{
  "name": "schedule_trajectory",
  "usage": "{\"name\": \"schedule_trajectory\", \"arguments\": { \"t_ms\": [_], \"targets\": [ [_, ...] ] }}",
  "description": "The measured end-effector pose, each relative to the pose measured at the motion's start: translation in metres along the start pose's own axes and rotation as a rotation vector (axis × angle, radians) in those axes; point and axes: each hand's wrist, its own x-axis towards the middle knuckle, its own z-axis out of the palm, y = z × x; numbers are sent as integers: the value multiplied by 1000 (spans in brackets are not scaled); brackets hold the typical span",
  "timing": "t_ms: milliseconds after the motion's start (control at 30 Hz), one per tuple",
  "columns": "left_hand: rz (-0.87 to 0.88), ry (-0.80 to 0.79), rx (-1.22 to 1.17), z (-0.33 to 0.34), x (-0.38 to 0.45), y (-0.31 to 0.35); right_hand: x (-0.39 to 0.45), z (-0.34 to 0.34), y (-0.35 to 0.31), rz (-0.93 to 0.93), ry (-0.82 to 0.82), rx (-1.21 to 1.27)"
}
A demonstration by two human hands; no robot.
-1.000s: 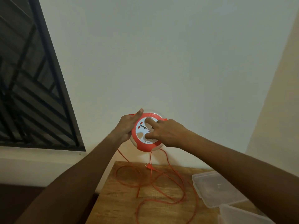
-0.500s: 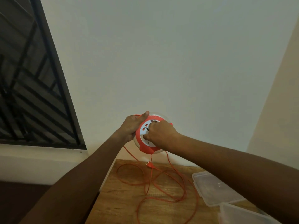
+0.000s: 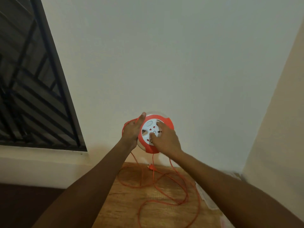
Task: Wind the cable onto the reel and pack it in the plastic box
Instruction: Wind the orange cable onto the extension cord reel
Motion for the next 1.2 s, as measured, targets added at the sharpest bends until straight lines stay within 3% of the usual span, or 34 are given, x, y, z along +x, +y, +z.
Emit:
{"name": "schedule_trajectory", "arguments": {
  "t_ms": [33,100,200,267,400,567,900,1133,1200],
  "targets": [
    [-12,-1,2,-1,0,-4,-5,6,2,39,-28,87],
    [-51,-5,-11,-5,1,-7,-15,10,5,-15,-54,36],
    [-83,1,-11,-13,4,-1,-19,0,11,-442,-1,-500],
    [-97,-22,30,-18,4,6,-13,-18,12,-718,-64,-790],
    [-121,-86,81,-22,3,13,5,-45,9,-859,-285,-1016],
    [-157,-149,141,-24,2,12,10,-51,-2,-1005,-352,-1203],
    [-138,-92,122,-21,5,11,2,-26,-21,-732,-179,-1250],
    [-133,-113,73,-8,0,13,4,-7,-33,-454,-335,-1222],
    [-116,-109,53,-7,0,16,3,-10,-32,-451,-305,-1182]
  ]
}}
